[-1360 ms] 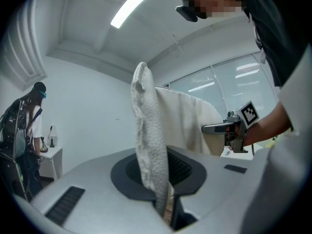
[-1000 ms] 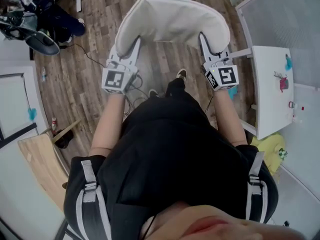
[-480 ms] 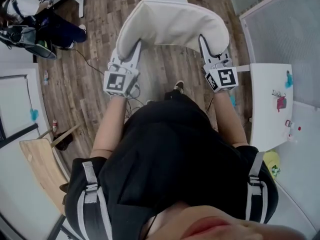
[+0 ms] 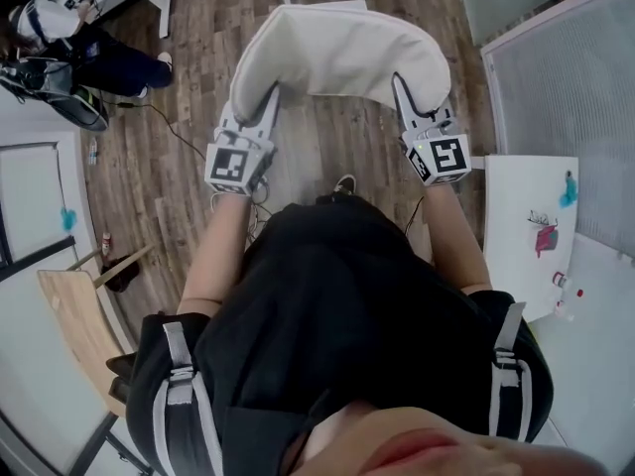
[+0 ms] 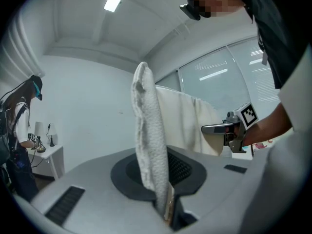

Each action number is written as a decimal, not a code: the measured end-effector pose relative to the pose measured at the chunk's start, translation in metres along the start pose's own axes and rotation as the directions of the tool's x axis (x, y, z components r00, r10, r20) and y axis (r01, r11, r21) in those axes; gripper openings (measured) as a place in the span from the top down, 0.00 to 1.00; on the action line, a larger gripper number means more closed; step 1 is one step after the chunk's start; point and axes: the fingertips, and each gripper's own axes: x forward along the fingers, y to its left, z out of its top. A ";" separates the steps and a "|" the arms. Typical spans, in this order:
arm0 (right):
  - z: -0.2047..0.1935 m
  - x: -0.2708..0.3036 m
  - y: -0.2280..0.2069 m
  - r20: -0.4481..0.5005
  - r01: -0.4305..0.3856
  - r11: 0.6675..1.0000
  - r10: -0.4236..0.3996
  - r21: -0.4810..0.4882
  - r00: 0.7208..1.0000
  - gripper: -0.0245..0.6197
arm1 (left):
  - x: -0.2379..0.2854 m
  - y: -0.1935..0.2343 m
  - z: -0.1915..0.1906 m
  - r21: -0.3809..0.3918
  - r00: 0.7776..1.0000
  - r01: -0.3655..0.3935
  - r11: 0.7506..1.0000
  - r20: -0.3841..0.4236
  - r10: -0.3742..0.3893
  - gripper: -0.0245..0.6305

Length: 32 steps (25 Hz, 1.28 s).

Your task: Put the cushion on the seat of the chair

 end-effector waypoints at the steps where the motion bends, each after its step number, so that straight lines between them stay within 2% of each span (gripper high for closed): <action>1: -0.002 0.001 -0.007 0.001 -0.007 1.000 0.007 0.003 1.000 0.88 | 0.006 -0.003 0.000 -0.001 1.000 -0.006 1.000 -0.002 0.006 0.89; 7: -0.009 0.005 -0.042 0.010 -0.028 0.999 0.028 0.015 1.000 0.88 | 0.035 -0.016 0.001 0.003 0.999 -0.032 1.000 -0.013 0.032 0.89; 14: -0.011 0.019 -0.061 0.011 -0.030 0.999 0.030 0.013 0.999 0.88 | 0.057 -0.011 0.003 0.000 0.999 -0.030 1.000 -0.014 0.030 0.89; 23: -0.014 0.061 -0.090 -0.012 -0.028 1.000 0.028 -0.008 1.000 0.88 | 0.106 0.023 -0.004 -0.028 1.000 -0.008 1.000 0.010 0.008 0.89; 32: -0.022 0.141 -0.122 -0.044 -0.004 1.000 0.003 -0.008 0.999 0.88 | 0.173 0.089 -0.016 -0.076 1.000 0.027 0.997 0.003 -0.027 0.89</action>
